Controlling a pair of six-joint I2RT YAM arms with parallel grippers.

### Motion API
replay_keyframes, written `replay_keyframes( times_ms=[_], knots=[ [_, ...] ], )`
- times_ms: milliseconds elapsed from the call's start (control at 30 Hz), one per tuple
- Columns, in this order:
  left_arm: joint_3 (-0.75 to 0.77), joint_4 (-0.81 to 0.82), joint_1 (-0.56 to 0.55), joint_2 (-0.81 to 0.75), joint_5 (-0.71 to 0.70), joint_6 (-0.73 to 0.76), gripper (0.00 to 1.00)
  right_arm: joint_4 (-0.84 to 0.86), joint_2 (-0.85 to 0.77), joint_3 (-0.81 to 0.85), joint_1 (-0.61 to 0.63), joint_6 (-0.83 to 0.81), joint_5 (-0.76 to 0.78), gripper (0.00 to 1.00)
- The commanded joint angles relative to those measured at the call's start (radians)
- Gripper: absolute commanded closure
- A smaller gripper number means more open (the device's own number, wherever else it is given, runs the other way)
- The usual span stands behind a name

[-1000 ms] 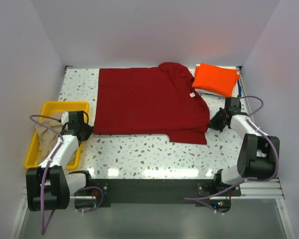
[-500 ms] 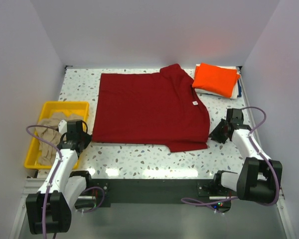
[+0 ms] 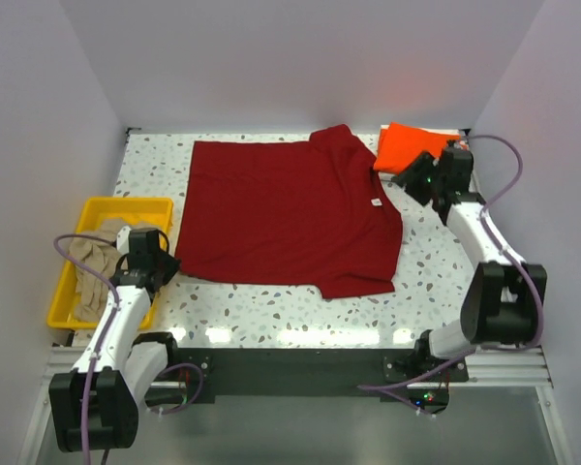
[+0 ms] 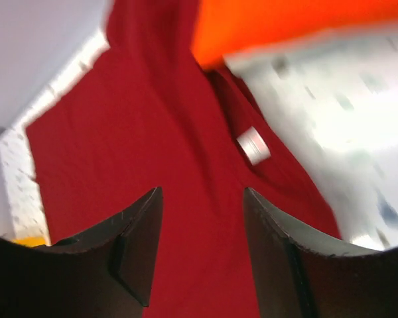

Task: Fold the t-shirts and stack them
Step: Flatten the tshirt out

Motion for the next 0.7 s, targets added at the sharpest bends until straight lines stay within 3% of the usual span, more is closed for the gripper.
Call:
replay_keyframes(
  times_ms=[0, 133, 333, 667],
  knots=[
    [0.054, 0.051, 0.002, 0.024, 0.038, 0.058, 0.92, 0.294, 0.177, 0.195, 0.047, 0.063, 0.038, 0.46],
    [0.054, 0.089, 0.002, 0.056, 0.061, 0.074, 0.92, 0.337, 0.486, 0.433, 0.057, 0.12, 0.087, 0.47],
    [0.071, 0.121, 0.002, 0.123, 0.078, 0.097, 0.93, 0.281, 0.772, 0.675, 0.057, 0.156, 0.145, 0.48],
    [0.069, 0.126, 0.002, 0.13, 0.075, 0.105, 0.94, 0.233, 0.871, 0.724, 0.002, 0.171, 0.142, 0.48]
  ],
)
